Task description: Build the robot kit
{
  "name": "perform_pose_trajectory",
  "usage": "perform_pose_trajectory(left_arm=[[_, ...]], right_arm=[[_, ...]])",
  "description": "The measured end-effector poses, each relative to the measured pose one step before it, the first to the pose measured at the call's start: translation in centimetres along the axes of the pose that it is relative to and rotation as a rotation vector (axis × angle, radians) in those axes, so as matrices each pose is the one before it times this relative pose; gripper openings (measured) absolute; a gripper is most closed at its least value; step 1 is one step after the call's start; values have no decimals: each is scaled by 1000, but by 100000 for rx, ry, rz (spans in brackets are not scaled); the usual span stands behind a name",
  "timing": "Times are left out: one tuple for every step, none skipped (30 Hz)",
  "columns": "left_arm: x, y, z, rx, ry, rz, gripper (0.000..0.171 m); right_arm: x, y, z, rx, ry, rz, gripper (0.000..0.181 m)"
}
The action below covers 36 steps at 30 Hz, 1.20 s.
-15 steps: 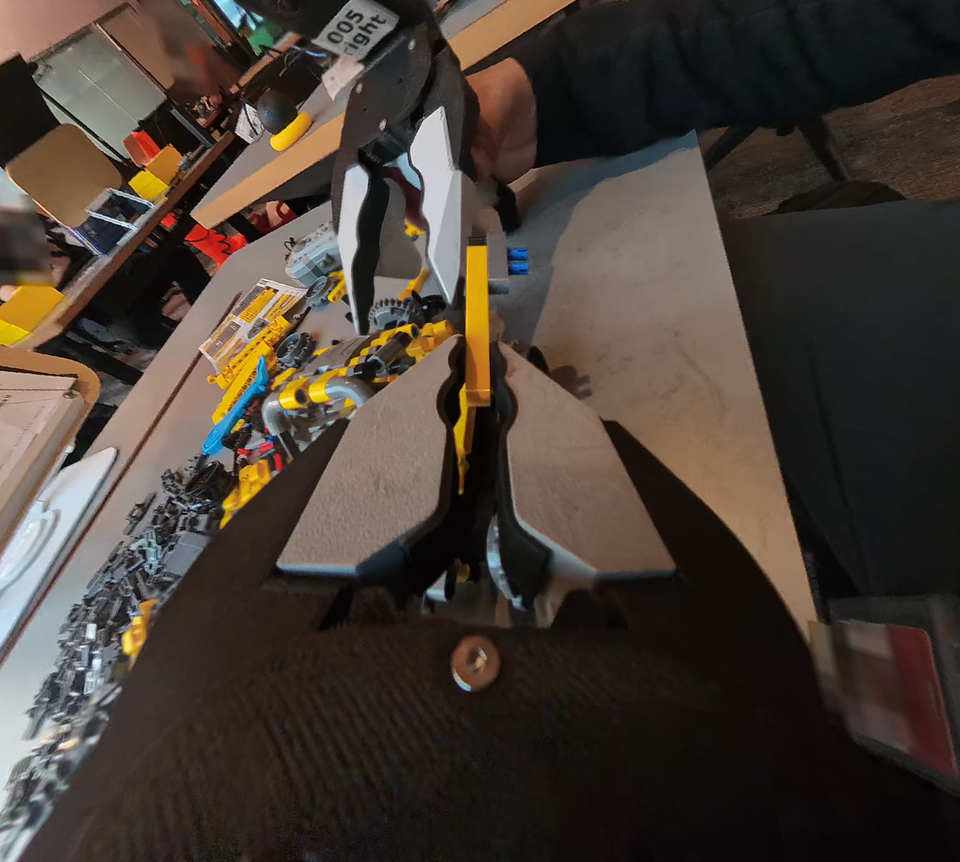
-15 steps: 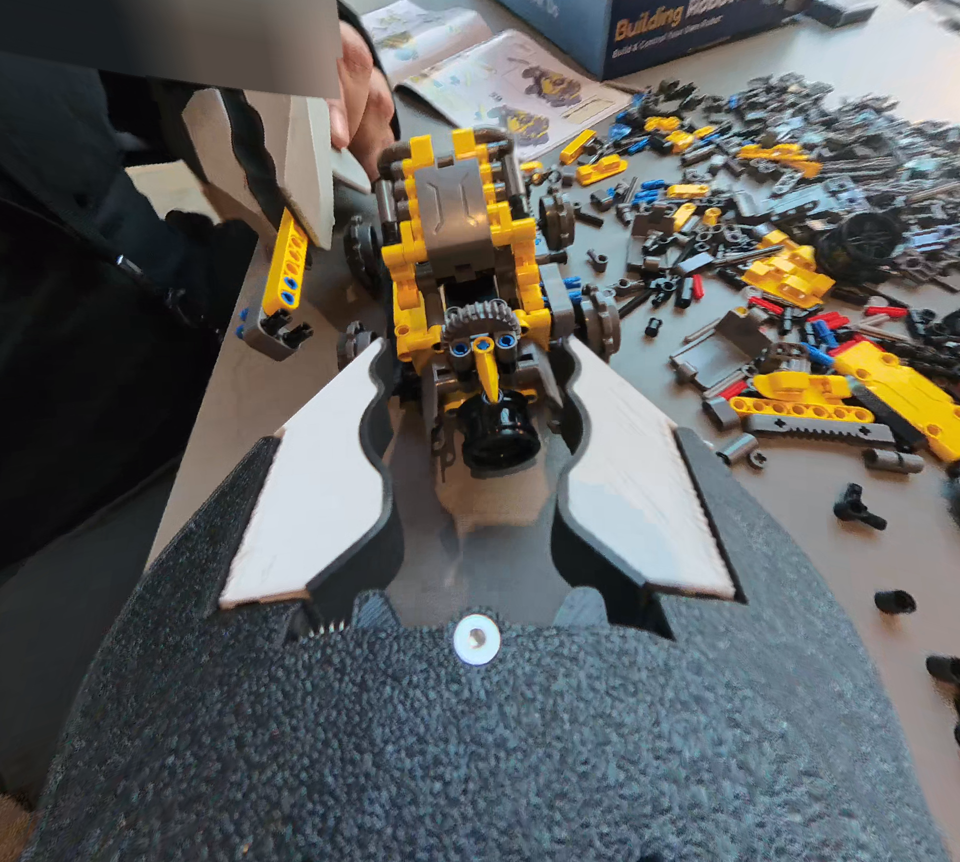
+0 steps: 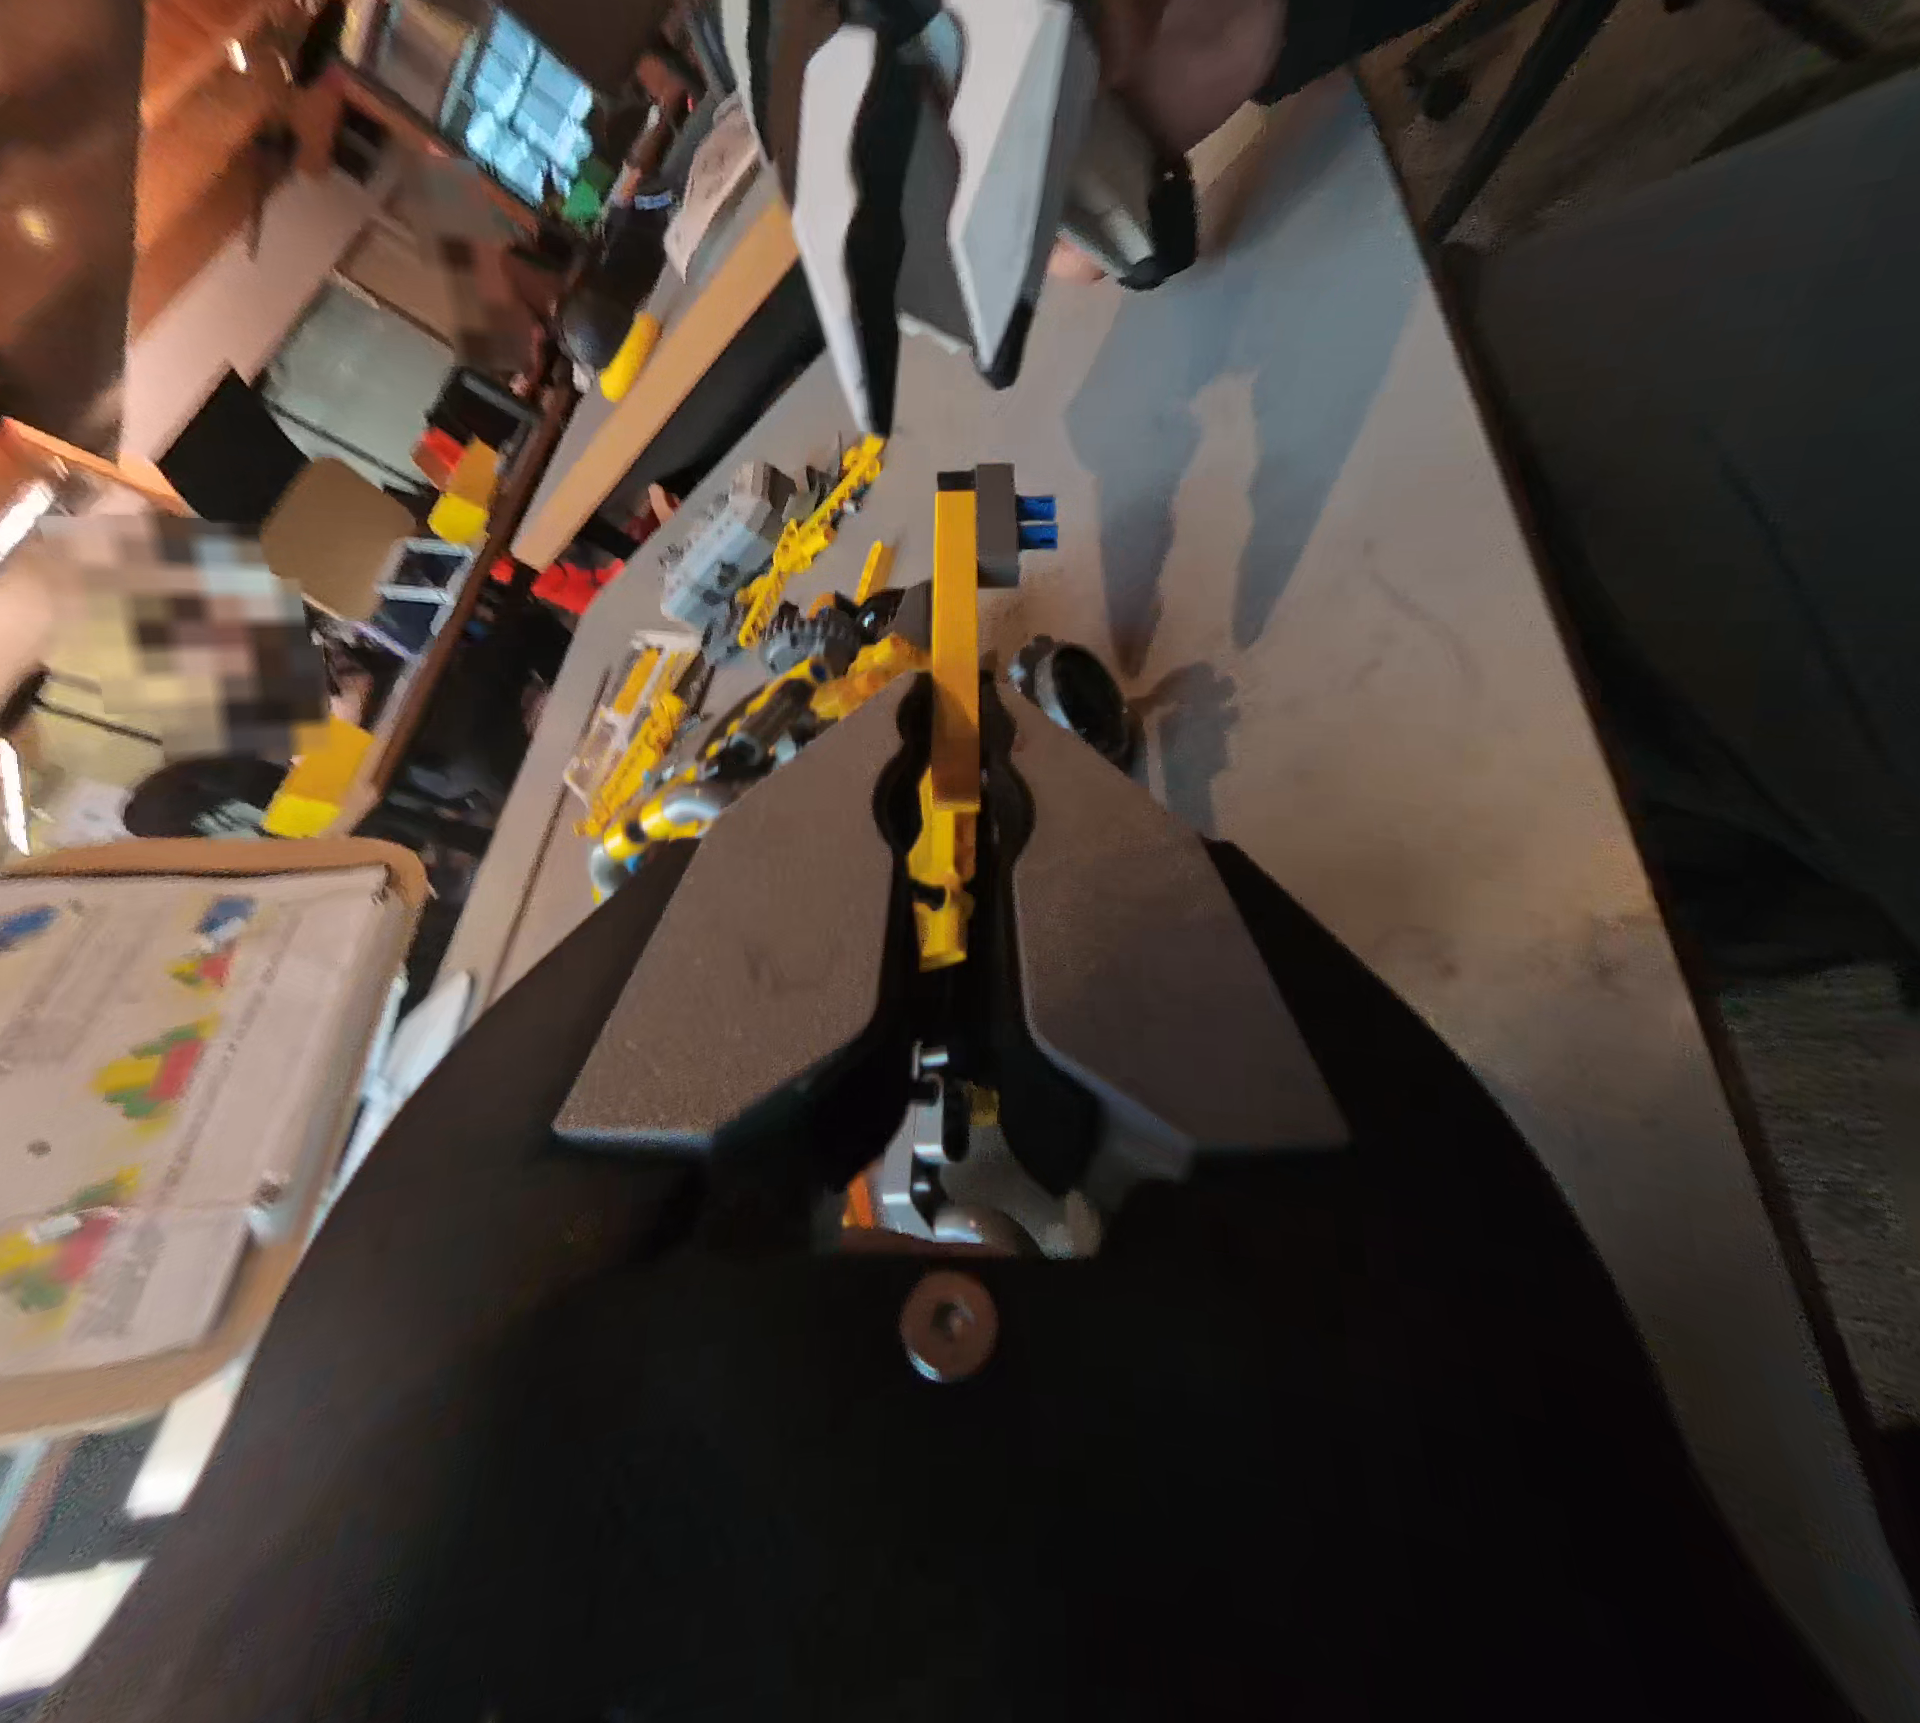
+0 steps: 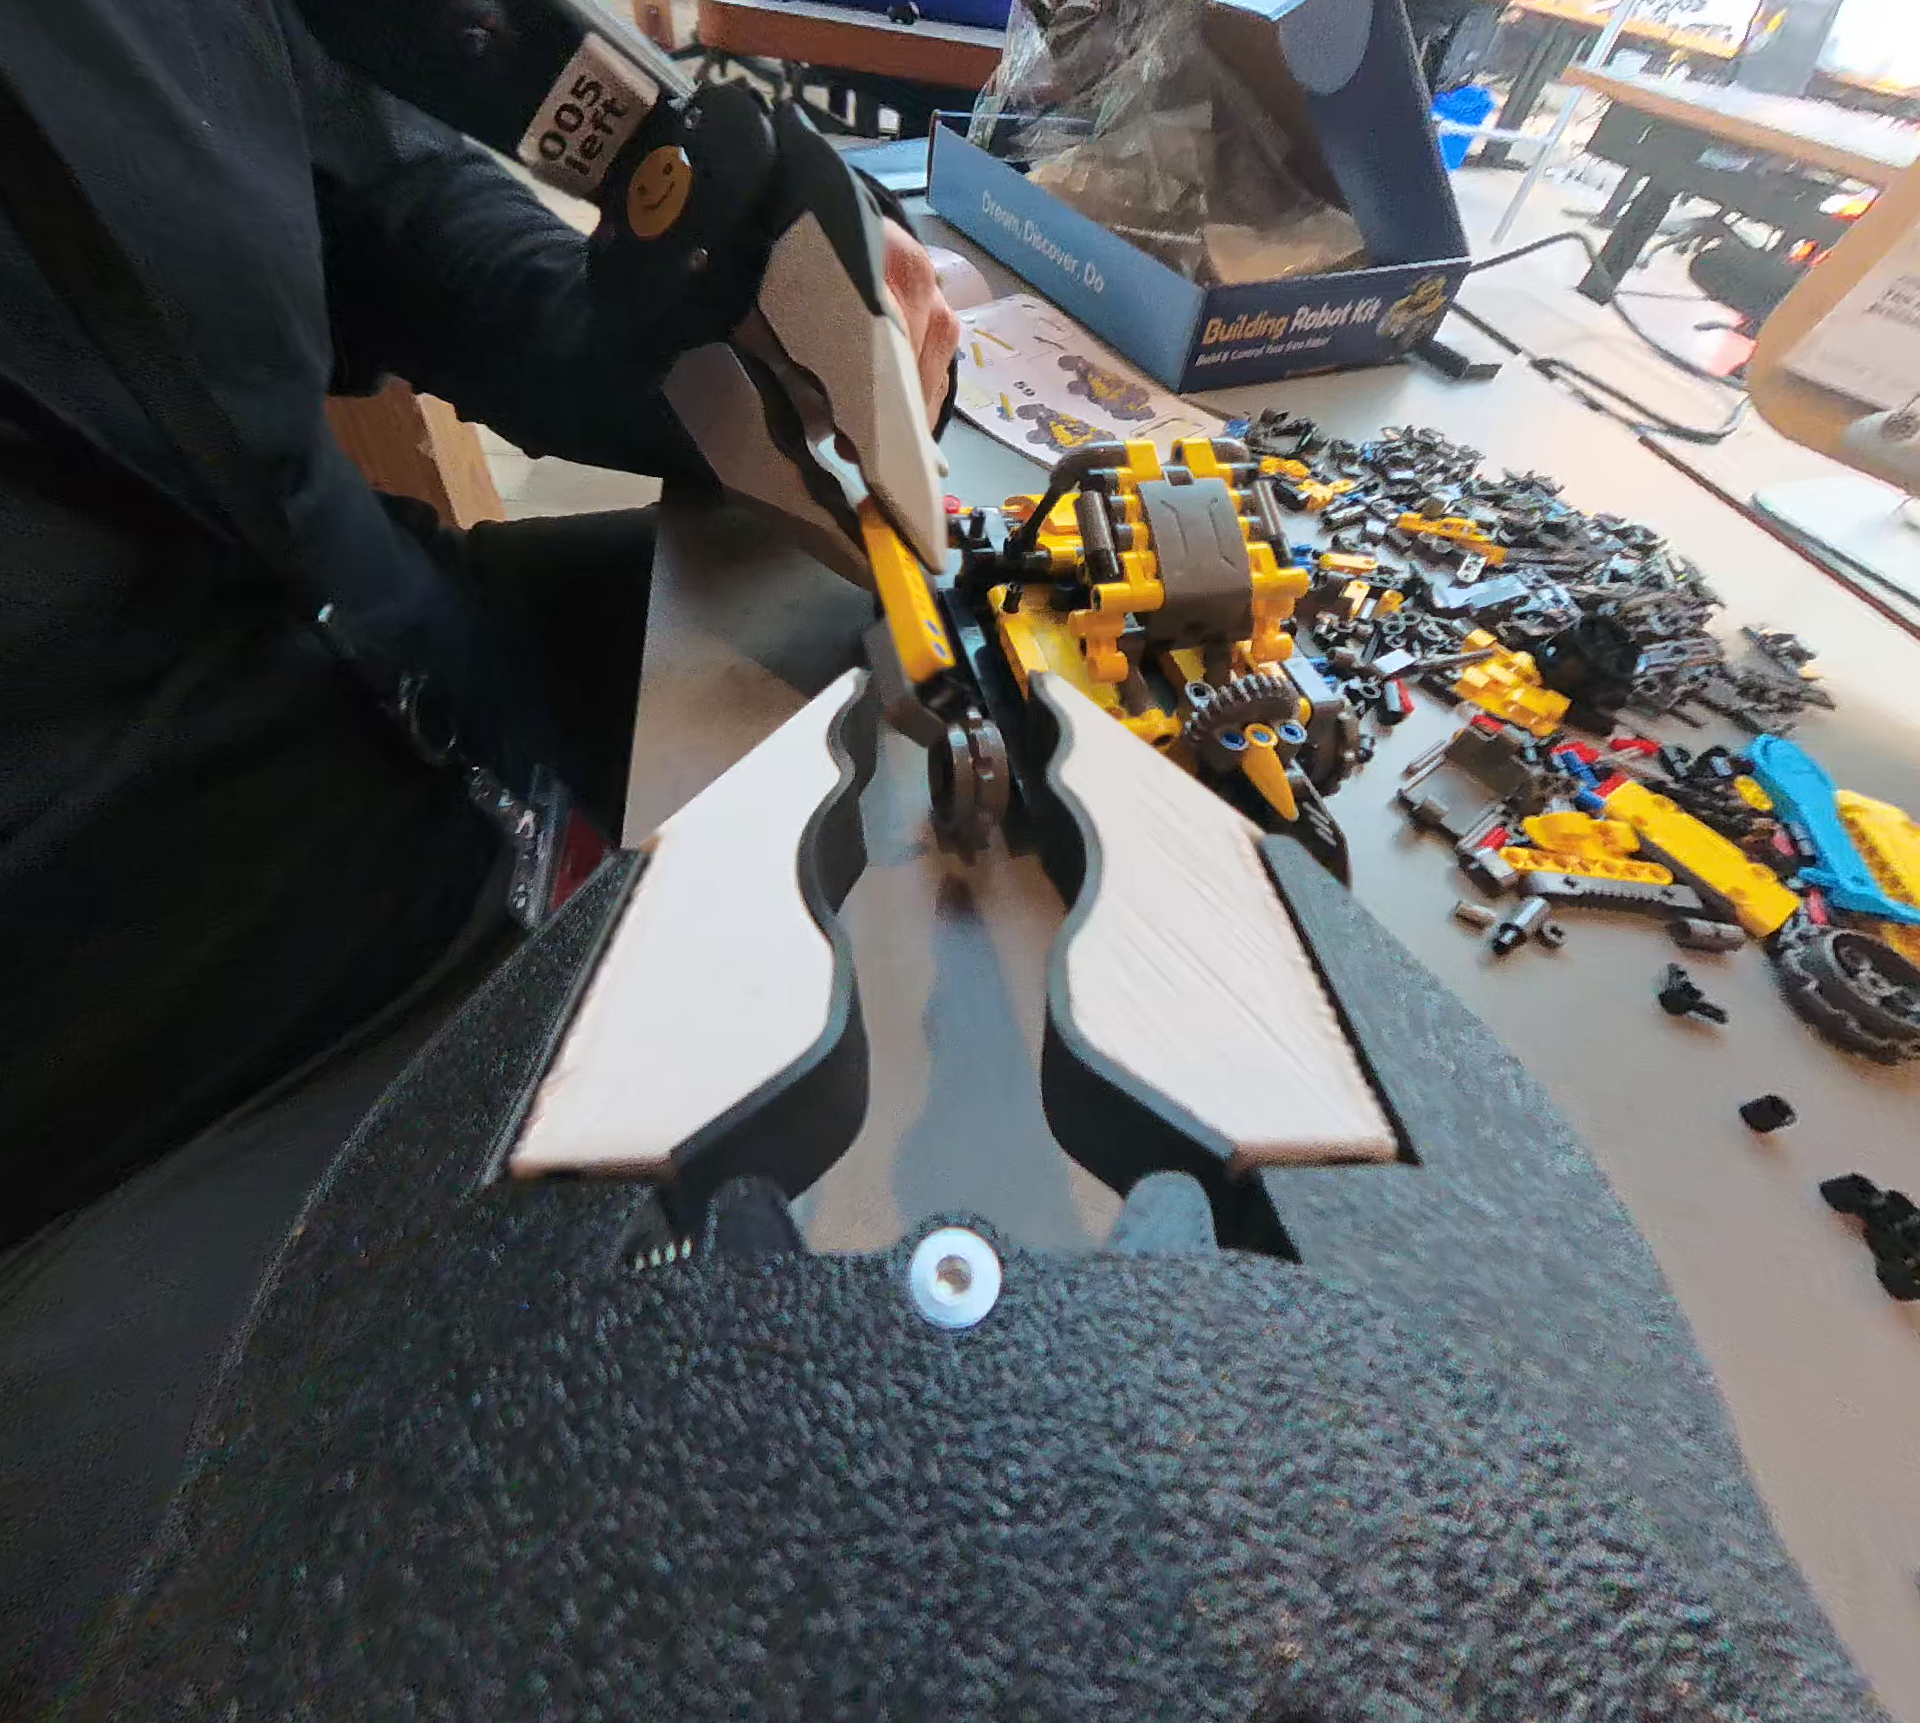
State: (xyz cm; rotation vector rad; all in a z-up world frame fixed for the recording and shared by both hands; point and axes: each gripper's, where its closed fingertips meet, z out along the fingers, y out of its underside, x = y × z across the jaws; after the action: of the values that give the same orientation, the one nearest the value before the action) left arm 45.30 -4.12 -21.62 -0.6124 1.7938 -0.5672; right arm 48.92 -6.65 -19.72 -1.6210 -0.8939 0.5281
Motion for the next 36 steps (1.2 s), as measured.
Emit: perform_pose_trajectory(left_arm=[[-419,481,102,-1864,-267,-5032,5],[-392,404,107,-1299,377,-5788,5],[-102,340,127,-840,2454,-6328,5],[-211,23,18,1021,1415,-5515,5],[-59,-74,10,1476,1794,-4614,5],[-21,-106,-4,1267,1620,-4004,5],[97,-169,-19,1049,1775,-2516,5],[45,-166,-20,593,524,-618,5],[-23,-86,4,212,-758,880,5],[-36,64,74,-768,-910,1187,5],[30,107,106,-1041,-473,1048,5],[72,25,93,-489,-37,933,5],[45,-107,41,203,58,593,5],[-74,-131,-7,330,-418,208,5],[-137,-126,-32,245,-484,109,5],[-96,-113,-23,230,248,-295,5],[-50,-105,-16,100,834,-920,5],[-29,33,40,-547,1040,-940,5],[-124,273,94,-2116,328,-846,5],[-127,390,105,-2990,-49,-550,5],[-42,300,94,-2167,114,-173,5],[116,190,93,-1226,978,-206,5],[105,138,89,-873,865,-581,5],[-31,90,86,-379,-1,-468,5],[-64,104,78,-364,36,-599,5],[8,13,61,167,670,-546,5],[44,-79,10,789,670,-261,5],[27,-36,6,276,415,-169,4],[-7,-11,0,171,12,-80,5],[7,14,2,85,-113,50,4],[9,94,3,-365,-63,-133,5],[-18,105,14,-468,-185,-552,5],[8,101,19,-375,26,-756,5],[39,2,5,231,211,-659,5],[-15,-6,-9,89,-56,-630,5],[-1,19,-18,-149,-153,-124,5]], right_arm=[[47,58,181,26,1366,-1740,26],[104,289,158,-842,1125,-1261,24],[280,365,129,-804,1512,-229,21],[387,164,106,977,1742,1111,21],[216,-59,-9,1077,331,1007,20],[300,-309,-90,2274,903,676,20],[352,-427,-170,3371,1383,56,20],[469,-364,-199,3243,2113,206,20],[439,-198,-177,2288,1501,977,20],[176,-135,-134,1318,-586,1966,20],[200,-72,-77,746,-461,2277,20],[113,-27,-40,364,-496,1525,22],[-52,-33,-13,271,-1106,759,22],[-28,-59,-30,495,-483,311,21],[18,-56,-47,439,160,-79,21],[-25,-35,-32,317,146,-393,21],[-44,-19,-13,86,165,-561,19],[-60,38,38,-300,39,-659,18],[-56,101,88,-787,-41,-441,17],[54,134,107,-1075,379,57,15],[173,125,93,-939,808,697,11],[204,94,73,-725,653,1036,10],[85,79,73,-643,-176,975,11],[-86,93,95,-802,-1370,734,11],[-150,123,107,-996,-1812,599,12],[-158,153,139,-1204,-1943,612,15],[-122,164,153,-1330,-1968,545,17],[-40,194,176,-1547,-1740,347,19],[158,261,206,-2089,-511,-77,19],[183,333,259,-2595,47,-693,20],[-63,306,277,-2454,-913,-1195,21],[-168,287,281,-2331,-1180,-1190,21],[-166,278,261,-2248,-801,-1152,21],[-81,253,229,-2038,-155,-1036,22],[-30,199,145,-1570,105,-850,22],[98,114,47,-786,619,-513,22]])
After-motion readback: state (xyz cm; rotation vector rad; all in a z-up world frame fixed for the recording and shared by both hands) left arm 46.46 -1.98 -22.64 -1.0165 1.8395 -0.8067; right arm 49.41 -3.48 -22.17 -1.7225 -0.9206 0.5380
